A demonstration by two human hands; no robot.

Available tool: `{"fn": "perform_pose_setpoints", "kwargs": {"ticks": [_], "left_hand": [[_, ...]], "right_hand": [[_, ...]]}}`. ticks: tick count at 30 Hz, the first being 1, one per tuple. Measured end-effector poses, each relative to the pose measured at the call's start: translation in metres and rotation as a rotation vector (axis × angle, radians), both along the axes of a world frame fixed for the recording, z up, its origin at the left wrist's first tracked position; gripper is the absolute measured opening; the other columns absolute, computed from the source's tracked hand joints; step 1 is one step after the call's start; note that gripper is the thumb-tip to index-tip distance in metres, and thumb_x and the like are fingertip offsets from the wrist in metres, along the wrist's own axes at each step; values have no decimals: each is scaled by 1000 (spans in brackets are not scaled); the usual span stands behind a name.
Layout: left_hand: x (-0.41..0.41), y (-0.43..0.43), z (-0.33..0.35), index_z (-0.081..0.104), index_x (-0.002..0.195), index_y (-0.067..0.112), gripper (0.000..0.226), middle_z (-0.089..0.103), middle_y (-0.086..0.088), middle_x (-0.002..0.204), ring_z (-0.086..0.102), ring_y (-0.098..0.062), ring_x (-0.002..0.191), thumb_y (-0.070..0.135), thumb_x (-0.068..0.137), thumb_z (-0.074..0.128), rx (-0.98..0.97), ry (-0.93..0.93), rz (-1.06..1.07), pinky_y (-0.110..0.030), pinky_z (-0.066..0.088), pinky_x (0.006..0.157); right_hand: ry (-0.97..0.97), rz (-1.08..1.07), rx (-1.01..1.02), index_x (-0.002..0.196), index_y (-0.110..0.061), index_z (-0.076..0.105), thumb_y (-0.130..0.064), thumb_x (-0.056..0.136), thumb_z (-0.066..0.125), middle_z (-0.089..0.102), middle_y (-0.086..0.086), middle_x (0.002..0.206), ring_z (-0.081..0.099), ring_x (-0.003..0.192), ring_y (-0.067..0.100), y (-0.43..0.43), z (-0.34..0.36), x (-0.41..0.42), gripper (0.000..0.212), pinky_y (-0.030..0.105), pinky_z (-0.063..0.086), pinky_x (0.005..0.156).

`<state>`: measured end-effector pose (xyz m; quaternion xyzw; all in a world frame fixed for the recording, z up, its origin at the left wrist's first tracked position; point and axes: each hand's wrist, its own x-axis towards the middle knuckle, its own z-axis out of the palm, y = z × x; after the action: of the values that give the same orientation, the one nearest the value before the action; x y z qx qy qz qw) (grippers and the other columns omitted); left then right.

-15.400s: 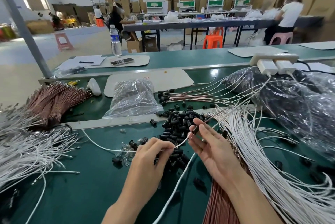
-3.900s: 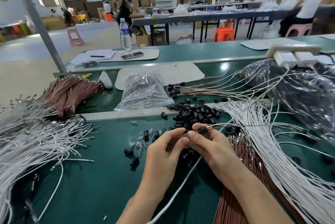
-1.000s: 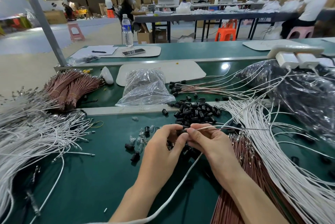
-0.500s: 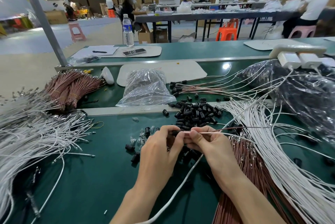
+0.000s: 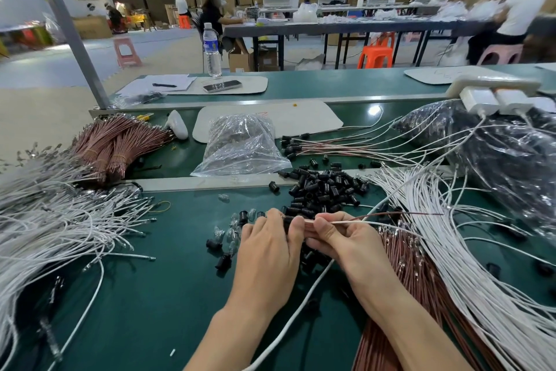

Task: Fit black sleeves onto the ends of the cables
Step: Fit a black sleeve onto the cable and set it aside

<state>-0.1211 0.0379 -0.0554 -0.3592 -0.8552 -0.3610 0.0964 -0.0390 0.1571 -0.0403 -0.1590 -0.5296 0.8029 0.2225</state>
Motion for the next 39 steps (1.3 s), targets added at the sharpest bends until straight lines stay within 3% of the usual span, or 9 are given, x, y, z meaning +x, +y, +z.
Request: {"fn": "perform_pose_setpoints", "kwargs": {"ticks": [6, 11, 17, 21, 24, 27, 32, 36, 39], "left_hand": [[-1, 2, -3, 25, 79, 36, 39, 48, 11, 76, 47, -12, 78, 59, 100, 2, -9, -11, -26, -30, 29, 89], [-1, 3, -5, 26, 78, 37, 40, 44, 13, 74, 43, -8, 76, 59, 101, 1, -6, -9, -31, -25, 26, 88], [1, 2, -5, 47, 92, 33, 53, 54, 20, 87, 50, -1, 90, 60, 101, 2, -17, -27, -47, -22, 27, 96], [2, -4, 1, 42, 98, 50, 31, 58, 28, 91, 42, 9, 109, 67, 100, 15, 123, -142, -26, -11, 30, 92], [-1, -11, 14, 49, 98, 53, 13, 63, 20, 91, 59, -1, 85, 60, 98, 38, 394, -293, 36, -13, 43, 71], [-12, -20, 31, 64, 98, 42, 14, 69, 13, 82, 59, 0, 66, 50, 91, 55, 601, -385, 90, -10, 46, 61], [-37, -21, 59, 68, 101, 18, 12, 69, 9, 73, 64, -5, 69, 24, 97, 60, 846, -606, 111, -29, 52, 75], [-65, -1, 98, 66, 92, 17, 10, 66, 9, 72, 62, -6, 69, 25, 97, 62, 976, -696, 29, -26, 55, 67], [-92, 36, 121, 65, 91, 15, 13, 68, 9, 72, 64, -6, 66, 25, 99, 63, 938, -741, 11, -22, 56, 62]], "right_hand": [[10, 22, -32, 100, -1, 65, -22, 81, 69, 78, 15, 100, 76, 98, 25, 0, -1, -2, 29, 20, 59, 75], [5, 30, -41, 98, -1, 65, -21, 80, 70, 78, 15, 100, 76, 99, 25, 1, -3, -1, 27, 20, 59, 75], [8, 38, -76, 100, -1, 64, -22, 81, 70, 77, 17, 103, 75, 101, 26, -1, -3, -2, 29, 21, 59, 77], [41, -2, -151, 105, 0, 64, -22, 81, 71, 76, 21, 105, 75, 98, 28, -1, 1, -4, 34, 23, 60, 74], [54, -104, -199, 104, 0, 70, -18, 79, 71, 75, 23, 102, 76, 85, 25, 6, 9, -2, 31, 22, 60, 66], [98, -165, -222, 97, -4, 78, -15, 80, 69, 76, 23, 100, 76, 82, 23, 14, 17, 4, 21, 22, 61, 64], [144, -254, 29, 95, -21, 82, -29, 79, 71, 79, 12, 96, 77, 88, 24, 24, 46, 6, 21, 20, 60, 67], [183, -301, 260, 93, -20, 81, -42, 78, 72, 79, 5, 92, 77, 84, 20, 47, 88, -4, 28, 20, 59, 66], [150, -307, 284, 102, -11, 74, -34, 85, 69, 79, 5, 91, 77, 85, 21, 91, 120, -33, 29, 21, 60, 68]]}}
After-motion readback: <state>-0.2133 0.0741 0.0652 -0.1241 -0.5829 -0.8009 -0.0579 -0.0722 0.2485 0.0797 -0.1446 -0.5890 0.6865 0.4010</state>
